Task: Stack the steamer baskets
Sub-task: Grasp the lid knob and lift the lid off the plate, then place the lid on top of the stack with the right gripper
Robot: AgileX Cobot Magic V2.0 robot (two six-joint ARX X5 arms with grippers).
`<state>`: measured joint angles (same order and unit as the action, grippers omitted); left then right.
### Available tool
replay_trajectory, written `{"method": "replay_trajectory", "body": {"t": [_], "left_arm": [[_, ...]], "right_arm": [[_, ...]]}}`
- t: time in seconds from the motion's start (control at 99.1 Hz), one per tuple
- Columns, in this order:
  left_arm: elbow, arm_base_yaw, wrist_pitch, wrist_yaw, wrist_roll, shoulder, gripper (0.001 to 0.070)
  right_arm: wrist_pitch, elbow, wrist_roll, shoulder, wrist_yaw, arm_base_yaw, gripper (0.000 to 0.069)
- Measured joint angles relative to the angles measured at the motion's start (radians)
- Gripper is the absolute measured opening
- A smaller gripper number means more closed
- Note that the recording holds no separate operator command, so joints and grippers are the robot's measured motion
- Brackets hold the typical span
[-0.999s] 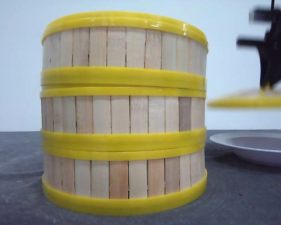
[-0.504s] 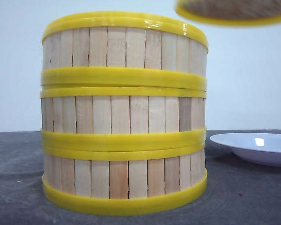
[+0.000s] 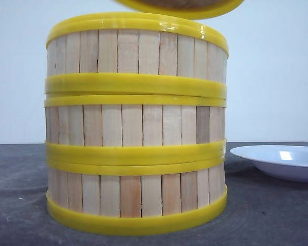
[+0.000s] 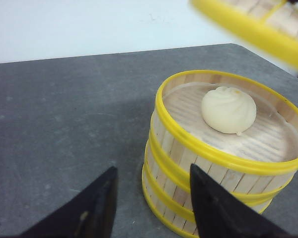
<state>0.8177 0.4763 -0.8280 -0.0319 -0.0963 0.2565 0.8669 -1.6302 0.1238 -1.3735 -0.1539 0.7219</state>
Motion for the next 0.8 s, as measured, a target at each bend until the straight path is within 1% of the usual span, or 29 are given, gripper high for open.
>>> {"method": "replay_trajectory", "body": {"t": [0.121,0.293,0.535,0.696,0.797], "left_arm": [[0.000,0.000,0.000,0.000,0.000,0.000,0.0269],[0.000,0.000,-0.001,0.000,0.000,0.000,0.0269],[0.000,0.000,-0.006,0.000,0.000,0.000,0.0269],[0.000,0.000,-0.006,0.000,0.000,0.000,0.0269],[0.000,0.000,-0.006,0.000,0.000,0.000,0.0269]], "right_arm": [[0.020,0.000,-0.014,-0.039,0.043,0.055,0.0052],[0.059,0.000,-0.020,-0.084,0.050,0.098,0.0052],[0.084,0.000,-0.023,-0.127,0.056,0.139,0.0052],[0.105,0.000,-0.024,-0.144,0.104,0.148,0.0052],[0.106,0.000,-0.025,-0.147,0.110,0.148,0.0052]]}}
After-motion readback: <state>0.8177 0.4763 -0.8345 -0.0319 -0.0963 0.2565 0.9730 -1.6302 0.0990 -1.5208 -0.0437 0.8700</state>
